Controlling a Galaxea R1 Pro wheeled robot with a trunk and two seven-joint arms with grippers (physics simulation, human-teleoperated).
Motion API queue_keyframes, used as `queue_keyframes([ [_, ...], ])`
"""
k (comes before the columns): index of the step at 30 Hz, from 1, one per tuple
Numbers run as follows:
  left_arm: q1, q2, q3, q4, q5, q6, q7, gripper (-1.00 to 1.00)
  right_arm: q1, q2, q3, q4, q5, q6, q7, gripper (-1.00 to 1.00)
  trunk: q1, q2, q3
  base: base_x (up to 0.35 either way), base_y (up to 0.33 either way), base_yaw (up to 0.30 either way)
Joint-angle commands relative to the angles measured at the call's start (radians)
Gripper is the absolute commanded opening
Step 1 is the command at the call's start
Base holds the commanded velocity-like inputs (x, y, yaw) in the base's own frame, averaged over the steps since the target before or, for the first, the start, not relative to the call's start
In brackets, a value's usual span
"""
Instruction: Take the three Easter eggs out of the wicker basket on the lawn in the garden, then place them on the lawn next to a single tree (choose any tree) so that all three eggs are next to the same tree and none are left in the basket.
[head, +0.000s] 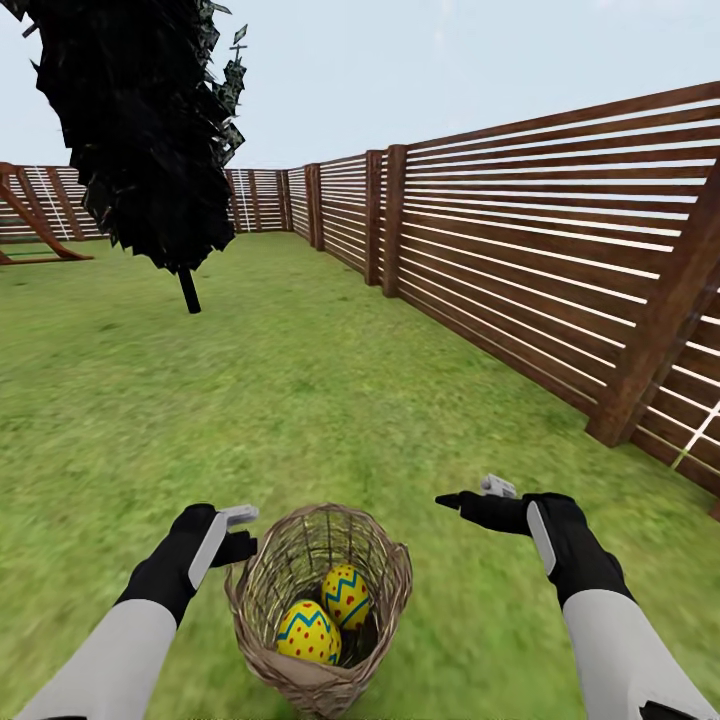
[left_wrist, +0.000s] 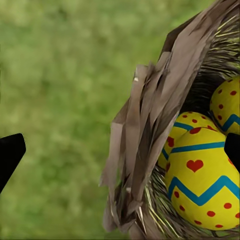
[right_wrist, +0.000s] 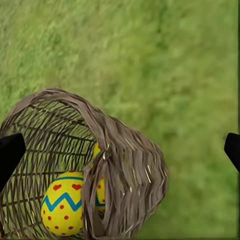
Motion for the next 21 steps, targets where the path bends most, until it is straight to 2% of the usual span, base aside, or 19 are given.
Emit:
queue_keyframes([
  [1, 0.0, 0.0, 0.0, -0.001, 0.011, 0.003, 0.008, 1.0, -0.001, 0.0, -0.003, -0.001, 0.004, 0.005, 0.006, 1.0, 0.0, 0.0, -0.001, 0.0, 0.0, 0.0],
  [7, 0.003, 0.001, -0.002, -0.001, 0.011, 0.003, 0.008, 1.0, -0.001, -0.002, 0.011, -0.003, 0.01, 0.005, 0.006, 1.0, 0.0, 0.0, -0.001, 0.0, 0.0, 0.0],
  [17, 0.003, 0.001, -0.003, 0.002, 0.011, 0.004, 0.007, 1.0, -0.001, -0.003, 0.011, -0.003, 0.009, 0.005, 0.006, 1.0, 0.038, -0.07, -0.032, 0.0, 0.0, 0.0],
  [21, 0.003, 0.0, 0.0, 0.002, 0.012, 0.01, 0.005, 1.0, -0.001, -0.002, 0.011, -0.001, 0.009, 0.005, 0.006, 1.0, 0.038, -0.07, -0.032, 0.0, 0.0, 0.0],
])
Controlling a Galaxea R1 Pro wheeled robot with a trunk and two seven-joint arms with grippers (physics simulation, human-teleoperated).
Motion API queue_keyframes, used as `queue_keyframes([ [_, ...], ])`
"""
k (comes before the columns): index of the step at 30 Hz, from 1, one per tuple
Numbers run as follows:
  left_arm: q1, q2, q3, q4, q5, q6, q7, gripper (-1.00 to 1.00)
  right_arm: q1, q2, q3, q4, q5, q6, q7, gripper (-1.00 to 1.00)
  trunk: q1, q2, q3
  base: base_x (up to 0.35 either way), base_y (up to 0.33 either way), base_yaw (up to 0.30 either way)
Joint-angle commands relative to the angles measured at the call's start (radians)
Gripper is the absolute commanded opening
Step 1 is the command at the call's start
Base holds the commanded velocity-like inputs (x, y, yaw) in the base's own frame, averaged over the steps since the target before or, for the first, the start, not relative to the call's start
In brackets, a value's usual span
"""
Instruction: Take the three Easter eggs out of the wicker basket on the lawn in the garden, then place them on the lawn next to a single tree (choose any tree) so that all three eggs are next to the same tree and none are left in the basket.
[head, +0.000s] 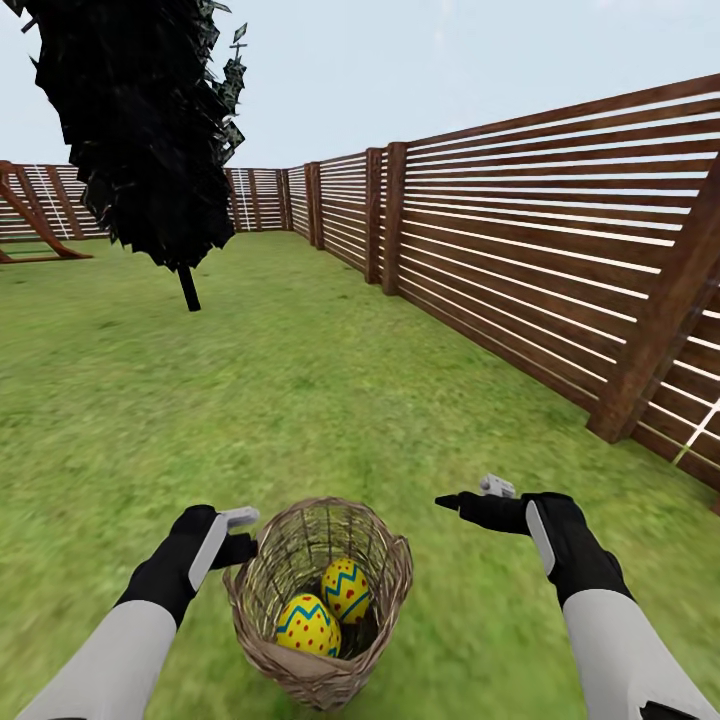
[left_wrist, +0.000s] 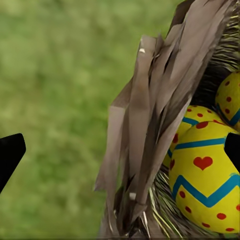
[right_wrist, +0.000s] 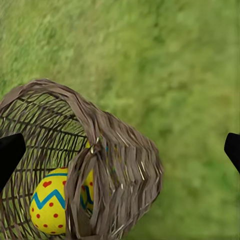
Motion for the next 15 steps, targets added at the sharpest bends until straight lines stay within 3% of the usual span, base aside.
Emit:
queue_keyframes([
  [1, 0.0, 0.0, 0.001, -0.001, 0.011, 0.006, 0.004, 1.0, -0.001, 0.001, -0.003, -0.001, 0.005, 0.005, 0.006, 1.0, 0.0, 0.0, -0.001, 0.0, 0.0, 0.0],
  [11, 0.0, -0.003, 0.0, -0.003, 0.013, 0.022, -0.013, 1.0, -0.001, 0.002, -0.003, 0.0, 0.005, 0.005, 0.005, 1.0, 0.0, 0.0, -0.001, 0.0, 0.0, 0.0],
  [15, 0.0, -0.004, 0.001, -0.004, 0.013, 0.023, -0.013, 1.0, -0.001, 0.002, -0.003, 0.0, 0.005, 0.005, 0.005, 1.0, 0.015, -0.028, -0.013, 0.0, 0.0, 0.0],
])
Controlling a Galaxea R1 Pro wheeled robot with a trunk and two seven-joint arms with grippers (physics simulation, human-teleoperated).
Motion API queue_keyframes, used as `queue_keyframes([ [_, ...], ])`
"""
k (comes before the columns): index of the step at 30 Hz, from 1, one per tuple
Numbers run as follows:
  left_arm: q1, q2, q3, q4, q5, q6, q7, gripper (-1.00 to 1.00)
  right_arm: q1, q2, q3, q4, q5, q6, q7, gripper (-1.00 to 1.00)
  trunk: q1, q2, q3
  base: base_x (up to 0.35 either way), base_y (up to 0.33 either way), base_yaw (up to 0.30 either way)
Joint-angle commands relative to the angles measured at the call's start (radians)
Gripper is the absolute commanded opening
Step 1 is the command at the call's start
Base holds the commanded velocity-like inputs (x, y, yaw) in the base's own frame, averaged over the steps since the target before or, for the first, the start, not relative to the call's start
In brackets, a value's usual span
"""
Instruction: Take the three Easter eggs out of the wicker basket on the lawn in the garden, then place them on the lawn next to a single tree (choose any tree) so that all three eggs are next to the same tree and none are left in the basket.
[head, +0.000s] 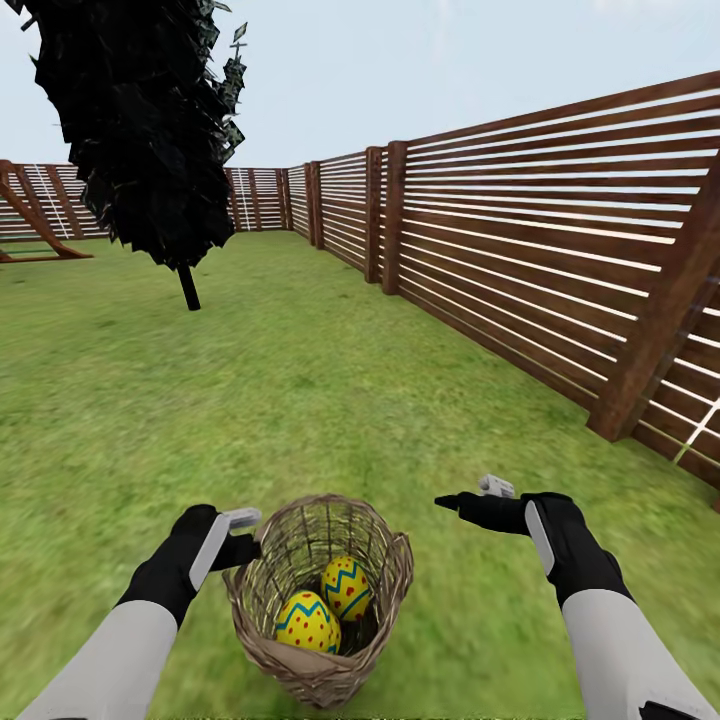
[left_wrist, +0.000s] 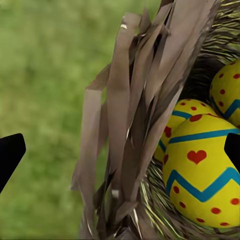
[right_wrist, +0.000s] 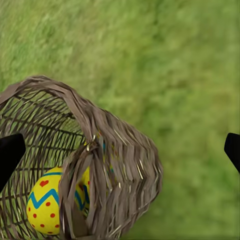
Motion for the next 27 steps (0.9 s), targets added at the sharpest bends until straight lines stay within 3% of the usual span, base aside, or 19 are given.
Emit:
queue_keyframes([
  [1, 0.0, 0.0, 0.0, -0.001, 0.011, 0.004, 0.009, 1.0, -0.001, 0.0, -0.003, -0.001, 0.004, 0.005, 0.006, 1.0, 0.004, -0.008, -0.004, 0.0, 0.0, 0.0],
  [7, 0.0, 0.0, 0.001, -0.002, 0.011, 0.005, 0.008, 1.0, -0.001, 0.0, -0.003, -0.001, 0.005, 0.005, 0.006, 1.0, 0.004, -0.008, -0.004, 0.0, 0.0, 0.0],
  [13, 0.0, 0.001, 0.001, -0.003, 0.011, 0.054, 0.008, 1.0, -0.001, -0.001, -0.003, -0.001, 0.004, 0.005, 0.007, 1.0, 0.027, -0.05, -0.023, 0.0, 0.0, 0.0],
  [27, 0.0, 0.0, 0.001, -0.003, 0.011, 0.057, 0.008, 1.0, -0.001, -0.004, -0.003, -0.004, 0.004, 0.005, 0.007, 1.0, 0.073, -0.134, -0.061, 0.0, 0.0, 0.0],
])
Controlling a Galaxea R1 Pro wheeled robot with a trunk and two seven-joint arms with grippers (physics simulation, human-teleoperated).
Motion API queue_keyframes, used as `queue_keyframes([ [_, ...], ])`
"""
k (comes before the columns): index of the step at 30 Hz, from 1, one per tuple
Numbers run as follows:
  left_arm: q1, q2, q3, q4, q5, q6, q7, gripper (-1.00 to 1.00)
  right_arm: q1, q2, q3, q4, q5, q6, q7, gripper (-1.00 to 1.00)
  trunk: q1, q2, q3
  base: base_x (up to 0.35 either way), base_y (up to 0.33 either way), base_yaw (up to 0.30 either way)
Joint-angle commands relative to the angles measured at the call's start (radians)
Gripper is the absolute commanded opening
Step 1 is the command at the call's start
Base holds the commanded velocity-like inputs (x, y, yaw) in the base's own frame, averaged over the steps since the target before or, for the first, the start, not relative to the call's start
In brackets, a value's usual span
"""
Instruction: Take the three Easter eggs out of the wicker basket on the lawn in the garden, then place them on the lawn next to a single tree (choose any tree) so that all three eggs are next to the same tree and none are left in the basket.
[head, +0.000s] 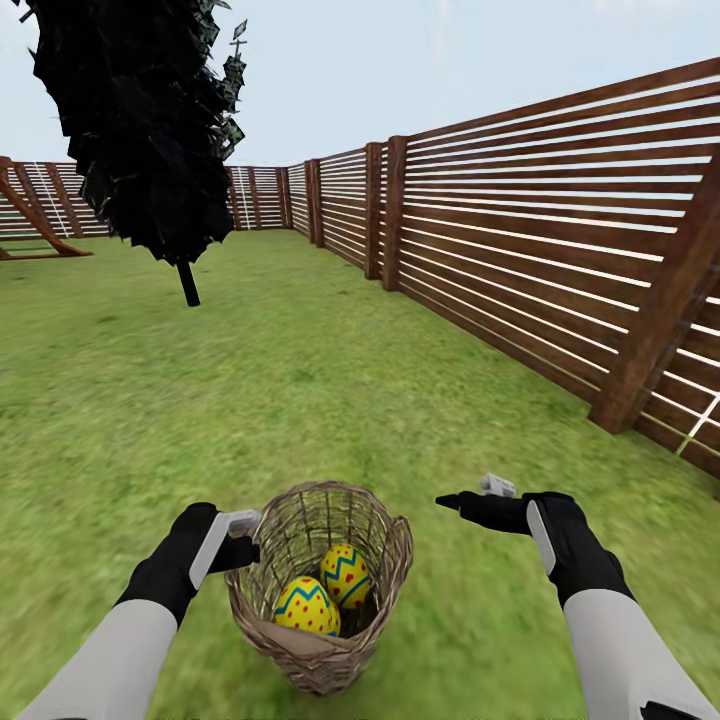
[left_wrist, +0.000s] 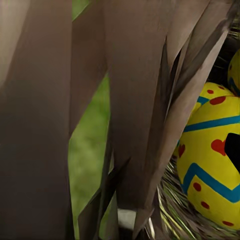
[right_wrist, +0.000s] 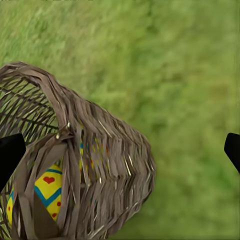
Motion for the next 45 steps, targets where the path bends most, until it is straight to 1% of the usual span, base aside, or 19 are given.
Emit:
queue_keyframes([
  [1, 0.0, 0.0, 0.0, 0.011, 0.025, 0.002, 0.009, 1.0, -0.001, 0.0, -0.003, -0.002, 0.005, 0.005, 0.006, 1.0, 0.0, 0.0, -0.001, 0.0, 0.0, 0.0],
  [3, 0.0, 0.0, 0.0, 0.013, 0.025, 0.002, 0.009, 1.0, -0.001, 0.0, -0.003, -0.002, 0.005, 0.005, 0.006, 1.0, 0.0, 0.0, -0.001, 0.0, 0.0, 0.0],
  [4, 0.0, 0.0, 0.0, 0.015, 0.025, 0.002, 0.009, -1.0, -0.001, 0.0, -0.003, -0.002, 0.005, 0.005, 0.006, 1.0, 0.0, 0.0, -0.001, 0.0, 0.0, 0.0],
  [9, 0.0, 0.0, 0.009, 0.015, 0.025, 0.0, 0.009, -1.0, -0.001, 0.0, -0.003, -0.002, 0.005, 0.005, 0.006, 1.0, 0.0, 0.0, -0.001, 0.0, 0.0, 0.0],
  [15, 0.0, -0.001, 0.008, 0.015, 0.024, -0.001, 0.009, -1.0, -0.001, 0.0, -0.003, -0.002, 0.005, 0.005, 0.006, 1.0, 0.0, 0.0, -0.001, 0.0, 0.0, 0.0],
  [45, 0.0, 0.0, 0.01, 0.015, 0.024, -0.003, 0.009, -1.0, -0.001, 0.002, -0.002, 0.004, 0.005, 0.005, 0.005, 1.0, -0.115, 0.21, 0.093, 0.0, 0.0, 0.0],
])
